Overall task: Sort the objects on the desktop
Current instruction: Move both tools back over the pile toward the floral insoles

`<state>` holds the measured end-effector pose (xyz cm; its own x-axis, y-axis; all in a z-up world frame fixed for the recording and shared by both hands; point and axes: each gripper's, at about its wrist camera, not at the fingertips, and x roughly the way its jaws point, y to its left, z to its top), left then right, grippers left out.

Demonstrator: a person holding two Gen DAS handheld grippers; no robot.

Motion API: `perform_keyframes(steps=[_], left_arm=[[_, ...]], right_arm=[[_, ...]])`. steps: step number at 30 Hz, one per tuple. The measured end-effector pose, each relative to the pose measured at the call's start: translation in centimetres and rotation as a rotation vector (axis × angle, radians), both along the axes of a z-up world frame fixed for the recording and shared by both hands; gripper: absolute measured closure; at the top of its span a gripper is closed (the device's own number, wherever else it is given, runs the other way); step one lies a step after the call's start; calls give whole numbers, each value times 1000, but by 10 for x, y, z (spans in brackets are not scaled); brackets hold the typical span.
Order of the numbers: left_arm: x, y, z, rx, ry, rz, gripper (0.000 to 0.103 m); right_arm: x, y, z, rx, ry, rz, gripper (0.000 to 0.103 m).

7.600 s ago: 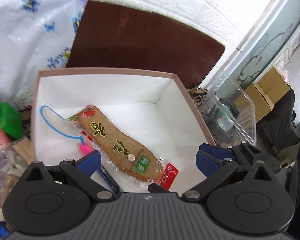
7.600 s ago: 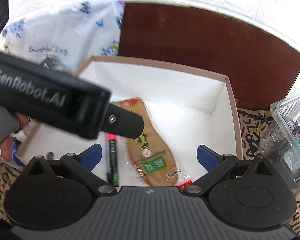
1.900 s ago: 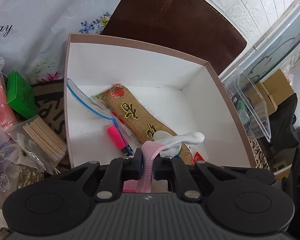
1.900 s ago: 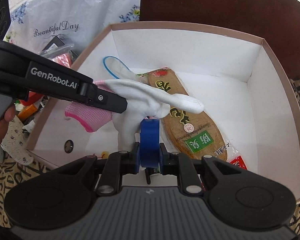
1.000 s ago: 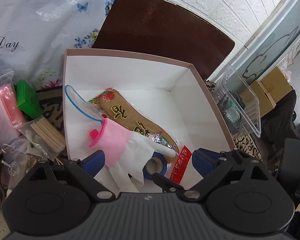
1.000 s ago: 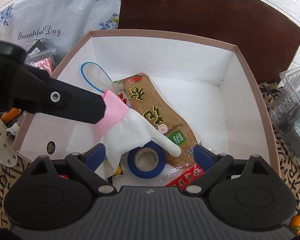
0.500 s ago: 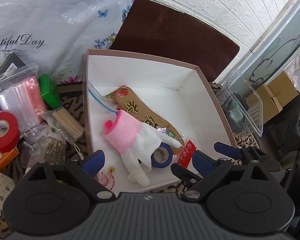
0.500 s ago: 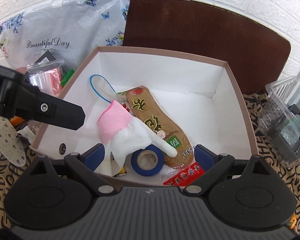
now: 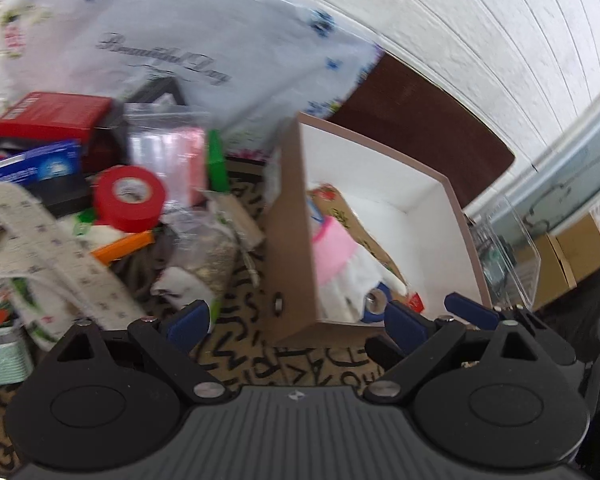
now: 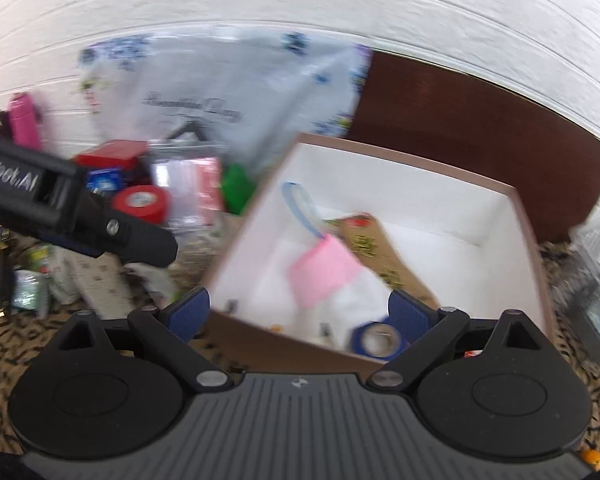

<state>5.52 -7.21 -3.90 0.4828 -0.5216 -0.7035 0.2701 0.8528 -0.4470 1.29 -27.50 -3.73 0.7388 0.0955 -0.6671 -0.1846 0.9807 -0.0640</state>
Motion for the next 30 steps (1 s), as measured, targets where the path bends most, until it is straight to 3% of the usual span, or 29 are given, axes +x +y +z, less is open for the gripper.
perform_keyframes(steps=[13, 21, 30], left_arm=[[-9, 106, -8, 1, 39, 242, 6], [6, 132, -27, 3, 54, 326, 6], [33, 150, -56, 10, 82, 451, 9]], right_arm=[[-23, 105, -20, 28, 39, 258, 9], [-15, 144, -30, -19, 49, 380, 9], [11, 158, -45, -52, 87, 424, 10]])
